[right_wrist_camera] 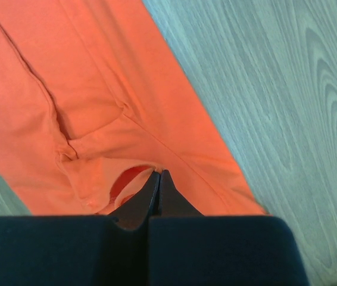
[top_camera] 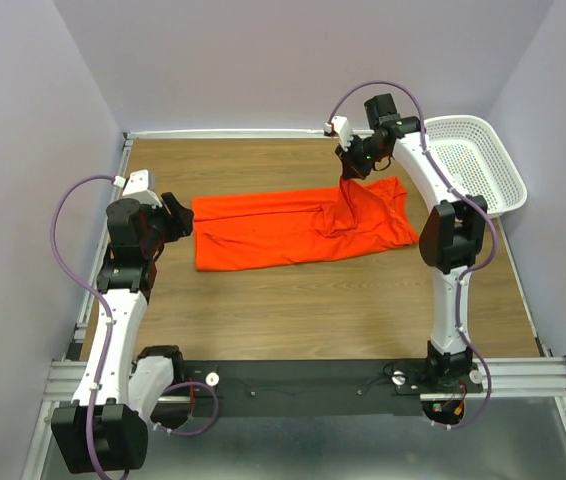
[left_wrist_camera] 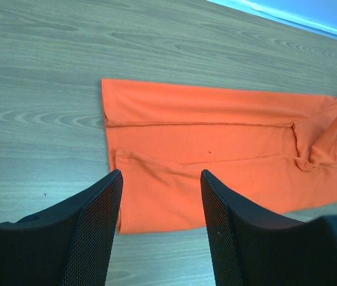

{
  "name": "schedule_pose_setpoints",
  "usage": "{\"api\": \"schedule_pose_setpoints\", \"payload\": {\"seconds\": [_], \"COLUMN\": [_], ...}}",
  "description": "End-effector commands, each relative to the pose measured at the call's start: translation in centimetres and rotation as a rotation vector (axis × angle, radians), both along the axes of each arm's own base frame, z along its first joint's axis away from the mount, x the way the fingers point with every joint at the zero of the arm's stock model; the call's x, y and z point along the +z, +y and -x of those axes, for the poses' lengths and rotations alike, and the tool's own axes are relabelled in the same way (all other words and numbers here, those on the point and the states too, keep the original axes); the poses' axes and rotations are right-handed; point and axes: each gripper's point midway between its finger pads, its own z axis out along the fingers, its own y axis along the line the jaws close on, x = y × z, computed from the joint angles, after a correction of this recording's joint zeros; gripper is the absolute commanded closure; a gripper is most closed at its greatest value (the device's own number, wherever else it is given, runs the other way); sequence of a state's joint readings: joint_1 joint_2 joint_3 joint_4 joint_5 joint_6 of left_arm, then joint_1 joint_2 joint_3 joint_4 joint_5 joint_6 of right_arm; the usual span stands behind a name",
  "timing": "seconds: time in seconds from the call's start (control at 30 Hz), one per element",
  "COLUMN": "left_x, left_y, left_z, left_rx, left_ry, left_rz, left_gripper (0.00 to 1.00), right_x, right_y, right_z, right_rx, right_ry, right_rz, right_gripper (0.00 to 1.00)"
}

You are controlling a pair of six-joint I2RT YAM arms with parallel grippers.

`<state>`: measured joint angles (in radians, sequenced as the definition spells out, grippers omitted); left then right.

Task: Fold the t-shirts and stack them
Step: Fold the tshirt

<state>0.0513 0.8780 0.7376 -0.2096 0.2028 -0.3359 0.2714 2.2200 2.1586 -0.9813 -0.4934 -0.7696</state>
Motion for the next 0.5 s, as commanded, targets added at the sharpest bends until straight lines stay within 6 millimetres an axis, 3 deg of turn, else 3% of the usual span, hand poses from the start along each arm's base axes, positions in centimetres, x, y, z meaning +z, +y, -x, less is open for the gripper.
{"api": "schedule_pose_setpoints", "payload": {"seconds": [0.0,0.33,0.47], "left_x": [0.6,0.6,0.7], "left_y": [-0.1,-0.3,-0.4], "left_z": [0.1,0.1,0.1], "left_rx": [-0.017,-0.029,-0.034], "left_ry": [-0.04,-0.048,-0.053], "left_rz": [-0.016,-0.011,-0.01], "left_gripper": [0.37,0.37,0.37], "right_x": [-0.4,-1.1,-1.4], "right_y": [-0.1,-0.5,-0.1], "right_z": [-0.3,-0.3,-0.9], "right_rx": [-0.025,-0.049,-0.074], "right_ry": [0.001,0.014,0.023], "right_rz": [0.032,0.05,0.025], "right_gripper": [0.99,0.99,0.93]}}
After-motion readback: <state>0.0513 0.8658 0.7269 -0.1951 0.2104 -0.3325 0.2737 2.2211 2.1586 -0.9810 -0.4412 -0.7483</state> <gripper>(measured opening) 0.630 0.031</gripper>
